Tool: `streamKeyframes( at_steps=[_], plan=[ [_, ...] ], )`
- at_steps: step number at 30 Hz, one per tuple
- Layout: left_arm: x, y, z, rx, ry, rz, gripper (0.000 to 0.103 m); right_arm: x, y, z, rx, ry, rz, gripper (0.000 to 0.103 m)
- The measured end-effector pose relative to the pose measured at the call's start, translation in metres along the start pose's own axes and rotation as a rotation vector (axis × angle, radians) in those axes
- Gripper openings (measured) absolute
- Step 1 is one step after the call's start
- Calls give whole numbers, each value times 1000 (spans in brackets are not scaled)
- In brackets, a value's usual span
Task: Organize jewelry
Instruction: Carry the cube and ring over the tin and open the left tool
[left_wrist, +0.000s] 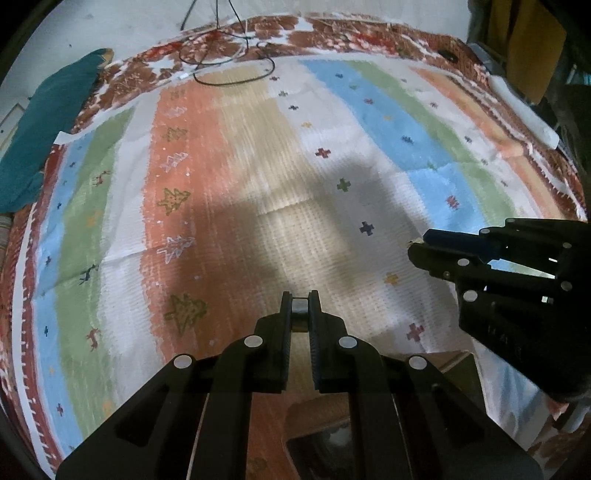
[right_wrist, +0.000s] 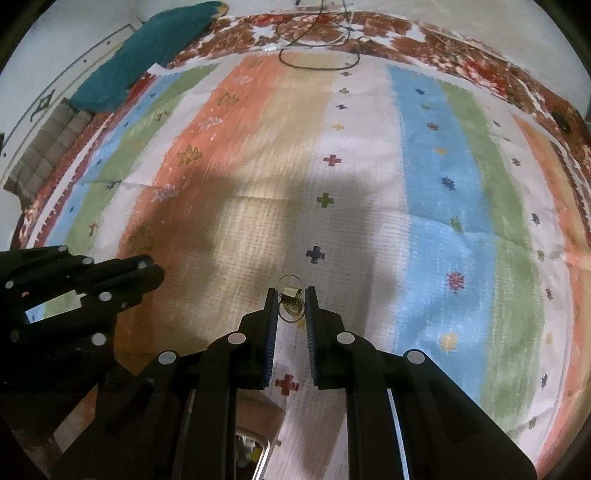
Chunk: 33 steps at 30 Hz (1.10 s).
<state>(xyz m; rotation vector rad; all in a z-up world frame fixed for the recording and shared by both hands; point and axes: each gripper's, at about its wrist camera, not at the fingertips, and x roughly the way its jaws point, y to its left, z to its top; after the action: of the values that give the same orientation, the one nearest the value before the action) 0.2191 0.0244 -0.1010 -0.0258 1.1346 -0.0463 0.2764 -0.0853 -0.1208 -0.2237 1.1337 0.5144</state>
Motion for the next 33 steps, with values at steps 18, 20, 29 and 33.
streamKeyframes(
  at_steps=[18, 20, 29, 33],
  plan=[
    [-47, 2, -24, -78, -88, -16, 8, -49, 9, -26, 37, -80, -19, 16],
    [-52, 3, -27, -87, -95, -17, 8, -53, 10, -29, 40, -87, -15, 16],
    [-74, -5, -41, -91, -138, -27, 8, -67, 20, -42, 45, -114, -3, 16],
    [-83, -9, -48, -87, -155, -30, 8, -73, 23, -48, 47, -128, 5, 16]
  ],
)
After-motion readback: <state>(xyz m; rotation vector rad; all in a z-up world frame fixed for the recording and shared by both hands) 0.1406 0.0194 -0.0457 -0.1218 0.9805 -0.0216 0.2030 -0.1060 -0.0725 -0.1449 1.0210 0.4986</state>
